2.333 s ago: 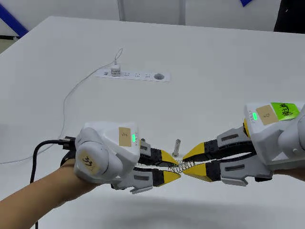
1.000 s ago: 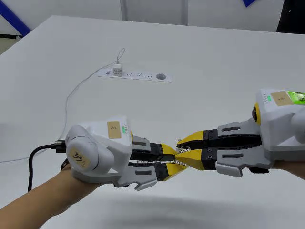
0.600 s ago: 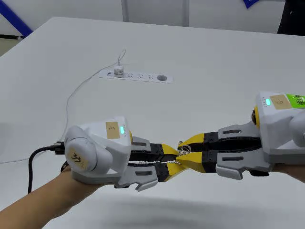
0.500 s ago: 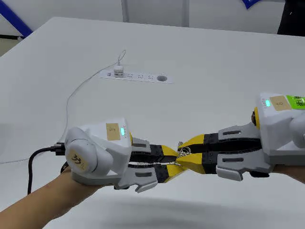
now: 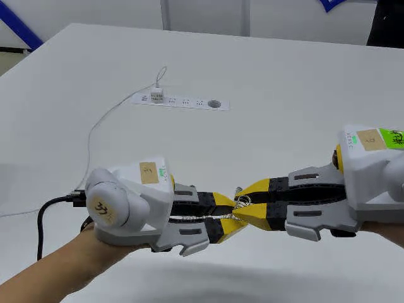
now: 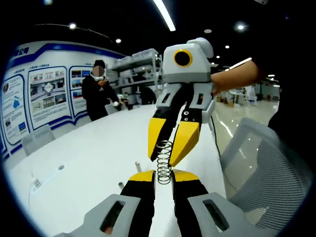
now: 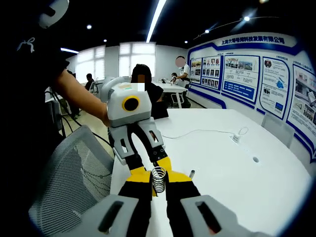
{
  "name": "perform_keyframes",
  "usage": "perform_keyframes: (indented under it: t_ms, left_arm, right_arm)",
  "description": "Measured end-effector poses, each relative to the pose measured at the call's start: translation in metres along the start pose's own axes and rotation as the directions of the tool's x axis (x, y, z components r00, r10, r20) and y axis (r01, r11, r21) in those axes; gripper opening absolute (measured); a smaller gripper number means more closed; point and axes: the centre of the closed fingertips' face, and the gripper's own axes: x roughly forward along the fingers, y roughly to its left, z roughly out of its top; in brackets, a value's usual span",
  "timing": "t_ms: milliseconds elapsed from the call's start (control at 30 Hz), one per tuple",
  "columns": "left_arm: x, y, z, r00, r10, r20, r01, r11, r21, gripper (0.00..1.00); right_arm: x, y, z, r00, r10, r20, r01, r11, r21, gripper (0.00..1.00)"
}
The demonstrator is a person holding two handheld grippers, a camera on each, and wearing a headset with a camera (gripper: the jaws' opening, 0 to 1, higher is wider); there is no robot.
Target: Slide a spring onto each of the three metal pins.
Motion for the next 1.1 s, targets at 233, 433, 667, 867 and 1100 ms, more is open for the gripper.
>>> perform_keyframes:
  t_ms: [233, 433, 667, 867, 1100]
  left_arm:
    - [-0.003, 0.010, -0.004, 0.9992, 0.037, -0.012, -0.037, 0.999, -0.026, 0.32]
    - [-0.008, 0.020, -0.004, 0.9972, 0.075, 0.000, -0.074, 0.996, -0.054, 0.50]
    - [-0.016, 0.031, -0.007, 0.9948, 0.102, -0.004, -0.102, 0.991, -0.084, 0.63]
    - [-0.023, 0.039, -0.002, 0.9892, 0.144, 0.030, -0.139, 0.982, -0.130, 0.78]
    - [-0.029, 0.050, -0.007, 0.9825, 0.186, 0.004, -0.184, 0.973, -0.140, 0.90]
  right_arm:
    - [-0.003, -0.006, 0.004, 0.9997, -0.021, 0.011, 0.021, 1.000, 0.001, 0.10]
    - [-0.005, -0.012, 0.001, 0.9987, -0.050, 0.005, 0.050, 0.999, 0.008, 0.10]
    - [-0.010, -0.024, -0.005, 0.9965, -0.083, -0.011, 0.083, 0.996, 0.017, 0.11]
    - [-0.015, -0.037, -0.012, 0.9917, -0.125, -0.027, 0.126, 0.992, 0.024, 0.11]
    - [-0.022, -0.056, -0.026, 0.9801, -0.185, -0.071, 0.188, 0.982, 0.033, 0.11]
